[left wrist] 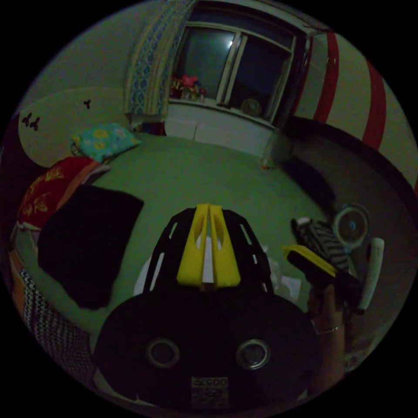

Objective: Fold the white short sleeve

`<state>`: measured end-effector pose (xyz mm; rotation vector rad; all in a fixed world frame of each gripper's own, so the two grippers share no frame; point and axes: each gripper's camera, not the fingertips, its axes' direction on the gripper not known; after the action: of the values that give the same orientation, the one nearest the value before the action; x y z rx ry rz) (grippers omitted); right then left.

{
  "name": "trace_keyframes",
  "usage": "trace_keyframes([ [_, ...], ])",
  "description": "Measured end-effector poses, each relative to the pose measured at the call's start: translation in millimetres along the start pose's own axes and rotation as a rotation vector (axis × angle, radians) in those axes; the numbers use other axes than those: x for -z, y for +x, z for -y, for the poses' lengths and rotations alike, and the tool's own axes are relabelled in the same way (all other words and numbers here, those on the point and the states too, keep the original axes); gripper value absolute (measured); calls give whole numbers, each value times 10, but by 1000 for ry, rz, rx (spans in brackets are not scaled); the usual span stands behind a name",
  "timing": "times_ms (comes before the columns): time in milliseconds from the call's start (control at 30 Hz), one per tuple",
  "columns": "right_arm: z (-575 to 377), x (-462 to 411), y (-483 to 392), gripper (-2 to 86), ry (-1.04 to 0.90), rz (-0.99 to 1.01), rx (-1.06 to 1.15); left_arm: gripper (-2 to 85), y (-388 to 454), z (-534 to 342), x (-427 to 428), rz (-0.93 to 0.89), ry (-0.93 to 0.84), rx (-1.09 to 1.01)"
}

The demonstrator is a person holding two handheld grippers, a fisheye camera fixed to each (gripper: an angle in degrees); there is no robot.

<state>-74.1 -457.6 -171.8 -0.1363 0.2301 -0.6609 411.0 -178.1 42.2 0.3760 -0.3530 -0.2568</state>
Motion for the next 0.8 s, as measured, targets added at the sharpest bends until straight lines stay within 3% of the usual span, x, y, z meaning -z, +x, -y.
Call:
trace_keyframes([
  [100,76,-312,32,77,-73,-10,-7,-5,-4,118,-411,35,-28,-36],
  [233,195,-553,-3,79,-83,-53,31,-5,-238,177,-1039,47,-285,-16],
  [367,322,-975,42,80,-208,-63,-1,-2,-413,449,-1151,3,-131,27],
  [600,450,-1375,244,80,-288,46,-126,8,-601,697,-1833,31,-285,-44],
  [800,548,-1703,106,95,-360,82,-105,148,-724,871,-2397,-34,-429,-159],
])
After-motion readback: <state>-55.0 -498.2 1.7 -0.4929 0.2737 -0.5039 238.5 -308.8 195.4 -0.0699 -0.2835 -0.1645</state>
